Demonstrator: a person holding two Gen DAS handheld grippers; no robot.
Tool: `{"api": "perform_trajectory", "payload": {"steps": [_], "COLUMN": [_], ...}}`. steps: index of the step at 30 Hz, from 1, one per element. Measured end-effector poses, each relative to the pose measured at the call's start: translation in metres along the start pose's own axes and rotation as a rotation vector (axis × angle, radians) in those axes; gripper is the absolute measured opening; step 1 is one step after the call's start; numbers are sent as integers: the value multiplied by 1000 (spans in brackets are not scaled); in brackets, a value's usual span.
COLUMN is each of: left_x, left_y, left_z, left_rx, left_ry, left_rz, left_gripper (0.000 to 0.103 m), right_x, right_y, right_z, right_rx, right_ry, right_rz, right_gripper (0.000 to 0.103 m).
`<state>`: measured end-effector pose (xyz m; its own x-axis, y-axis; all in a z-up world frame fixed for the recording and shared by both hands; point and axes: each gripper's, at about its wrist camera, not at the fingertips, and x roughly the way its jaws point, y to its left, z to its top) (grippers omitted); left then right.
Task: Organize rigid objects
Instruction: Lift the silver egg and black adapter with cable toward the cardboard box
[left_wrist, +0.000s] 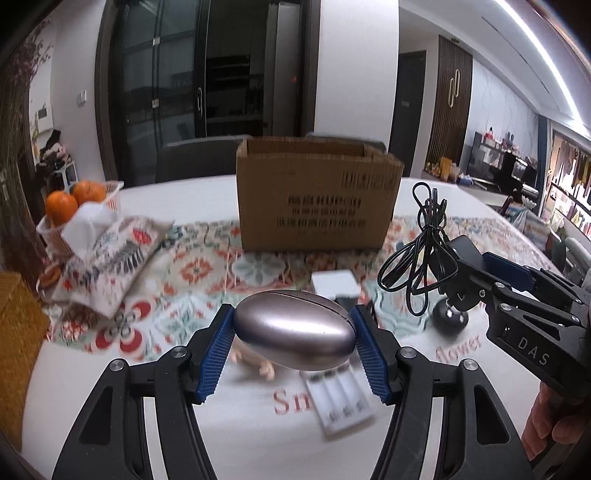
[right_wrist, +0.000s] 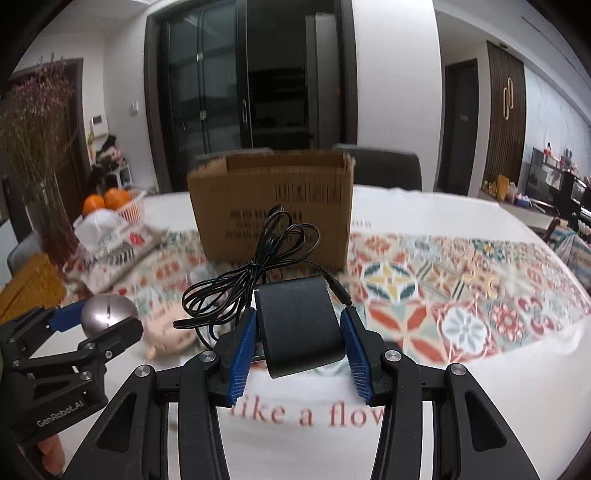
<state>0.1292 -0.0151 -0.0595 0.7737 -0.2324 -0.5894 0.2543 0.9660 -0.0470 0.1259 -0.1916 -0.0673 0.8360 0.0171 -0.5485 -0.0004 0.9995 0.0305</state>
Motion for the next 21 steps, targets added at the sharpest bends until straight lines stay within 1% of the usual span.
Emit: {"api": "perform_trajectory", "payload": {"steps": [8, 11, 17, 21], "left_x": [-7, -7, -1, 5], "left_y": [1, 1, 2, 3], "left_z": [44, 58, 90, 113], "left_rx": [21, 31, 53, 60], "left_ry": [-93, -113, -152, -173], "left_rz": [-14, -16, -11, -14], "left_gripper": [63, 63, 63, 63], "right_x": [-11, -12, -8, 0], "right_y": [0, 1, -1, -3], "right_z": [39, 53, 80, 99], "right_rx": [12, 15, 23, 32], "right_ry": [-121, -153, -199, -212], "right_rz": [10, 12, 22, 30], "right_gripper": [46, 46, 46, 46]}}
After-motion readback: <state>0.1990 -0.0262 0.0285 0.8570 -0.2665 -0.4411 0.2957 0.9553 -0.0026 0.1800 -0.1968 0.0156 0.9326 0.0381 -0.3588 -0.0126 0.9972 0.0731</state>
